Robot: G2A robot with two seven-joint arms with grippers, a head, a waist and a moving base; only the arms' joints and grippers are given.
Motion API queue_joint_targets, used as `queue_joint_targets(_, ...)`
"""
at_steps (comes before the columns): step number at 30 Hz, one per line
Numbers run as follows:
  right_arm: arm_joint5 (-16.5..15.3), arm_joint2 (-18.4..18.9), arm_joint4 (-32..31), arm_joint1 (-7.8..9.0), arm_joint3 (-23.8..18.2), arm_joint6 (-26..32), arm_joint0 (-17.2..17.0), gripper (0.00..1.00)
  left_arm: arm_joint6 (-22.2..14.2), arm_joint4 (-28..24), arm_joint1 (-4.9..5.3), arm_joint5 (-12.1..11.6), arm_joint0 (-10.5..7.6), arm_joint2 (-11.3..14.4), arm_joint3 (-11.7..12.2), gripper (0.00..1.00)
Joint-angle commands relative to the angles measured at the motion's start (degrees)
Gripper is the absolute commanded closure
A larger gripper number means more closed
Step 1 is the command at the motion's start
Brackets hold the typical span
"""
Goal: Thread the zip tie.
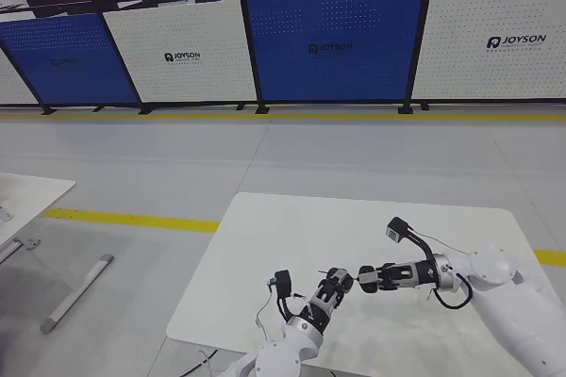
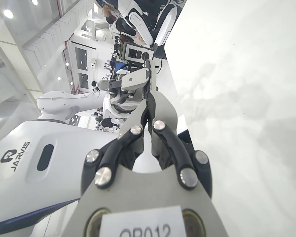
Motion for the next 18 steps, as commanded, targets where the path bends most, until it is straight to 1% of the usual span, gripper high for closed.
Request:
queue_joint_targets(1, -0.06, 0.23, -0.07, -0.03, -0.04, 0.28, -0.04, 1.00, 0.01, 0.00, 0.01, -0.01, 0.00, 0.00, 0.00, 0.00)
queue_joint_targets(6, -0.06, 0.27, -0.08, -0.04, -0.05, 0.31, -0.05, 1.00, 0.01, 0.00, 0.01, -0.01, 0.00, 0.00, 0.00, 0.00)
queue_joint_targets(8, -0.06, 0.27, -0.08, -0.04, -0.05, 0.31, -0.05, 1.00, -0.64, -0.18, -0.04, -0.63, 0.03, -0.36, 0.36, 0.00)
queue_joint_targets(12, -0.06, 0.27, -0.08, -0.04, -0.05, 0.31, -0.05, 1.00, -1.92, 0.45, -0.02, -0.77, 0.35, -0.94, 1.04, 0.00)
queue_joint_targets(15, -0.06, 0.27, -0.08, -0.04, -0.05, 0.31, -0.05, 1.00, -1.67, -0.21, -0.14, -1.34, 0.50, -1.37, 1.32, 0.00)
queue_joint_targets(18, -0.06, 0.27, -0.08, -0.04, -0.05, 0.31, -0.05, 1.00, -1.67, -0.21, -0.14, -1.34, 0.50, -1.37, 1.32, 0.00)
